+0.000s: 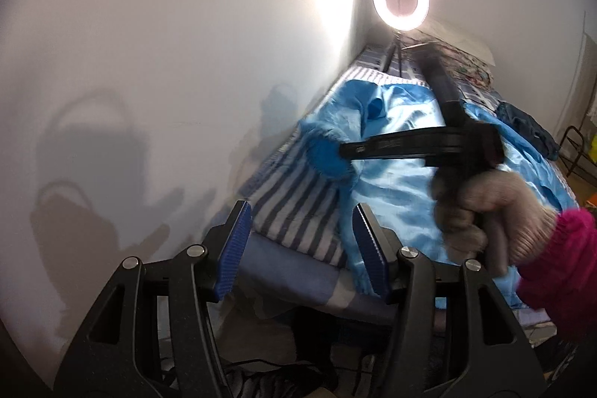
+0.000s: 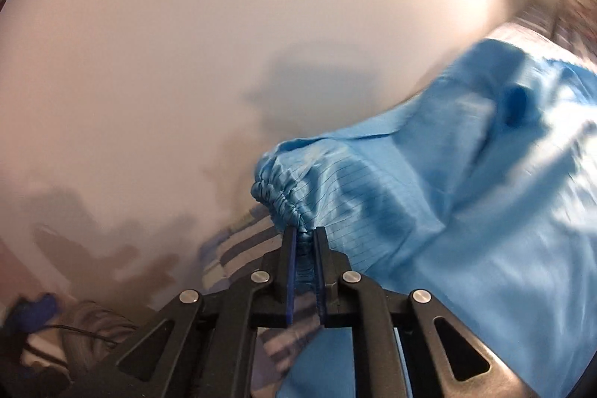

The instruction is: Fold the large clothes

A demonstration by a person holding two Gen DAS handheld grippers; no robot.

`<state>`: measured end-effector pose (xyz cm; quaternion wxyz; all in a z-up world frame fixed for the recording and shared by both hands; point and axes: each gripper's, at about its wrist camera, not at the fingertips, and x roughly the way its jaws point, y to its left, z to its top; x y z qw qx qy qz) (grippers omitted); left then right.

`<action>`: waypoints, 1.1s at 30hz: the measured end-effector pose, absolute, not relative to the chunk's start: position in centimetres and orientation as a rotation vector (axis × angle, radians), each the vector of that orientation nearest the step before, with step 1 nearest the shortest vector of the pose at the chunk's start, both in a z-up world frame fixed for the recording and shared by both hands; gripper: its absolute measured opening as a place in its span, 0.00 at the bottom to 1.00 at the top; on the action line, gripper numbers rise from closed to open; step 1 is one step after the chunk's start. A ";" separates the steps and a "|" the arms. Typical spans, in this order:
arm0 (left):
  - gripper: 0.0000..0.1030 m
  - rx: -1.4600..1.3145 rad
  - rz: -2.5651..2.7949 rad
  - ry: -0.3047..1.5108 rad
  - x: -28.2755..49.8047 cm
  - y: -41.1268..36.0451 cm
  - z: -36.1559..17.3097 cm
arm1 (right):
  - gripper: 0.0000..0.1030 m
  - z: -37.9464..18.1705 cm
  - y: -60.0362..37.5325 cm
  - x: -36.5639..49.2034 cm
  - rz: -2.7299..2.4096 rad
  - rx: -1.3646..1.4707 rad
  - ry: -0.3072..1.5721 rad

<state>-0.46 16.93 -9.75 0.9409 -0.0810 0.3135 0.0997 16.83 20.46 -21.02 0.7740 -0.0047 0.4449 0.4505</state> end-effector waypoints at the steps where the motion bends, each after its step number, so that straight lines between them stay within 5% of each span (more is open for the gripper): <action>1: 0.57 -0.186 0.187 0.641 -0.3 17.1 -9.8 | 0.06 -21.0 18.9 16.9 0.967 0.042 0.958; 9: 0.68 -0.244 0.003 0.679 5.2 16.0 -9.7 | 0.06 -23.5 8.7 15.1 0.860 0.312 0.948; 18: 0.68 -0.452 -0.167 0.892 13.7 14.6 -13.9 | 0.06 -23.5 6.8 14.2 0.843 0.338 0.978; 20: 0.61 -0.509 -0.172 0.916 15.0 15.0 -14.9 | 0.06 -23.0 6.7 13.4 0.864 0.316 0.980; 24: 0.09 -0.544 -0.191 0.969 16.7 16.0 -16.5 | 0.19 -22.5 6.2 11.8 0.876 0.209 0.988; 26: 0.06 -0.530 -0.195 0.979 17.4 16.0 -17.2 | 0.33 -21.9 5.1 10.6 0.873 0.189 1.002; 33: 0.01 -0.412 -0.188 0.912 16.8 15.2 -15.8 | 0.38 -19.7 0.4 11.9 0.814 0.165 0.970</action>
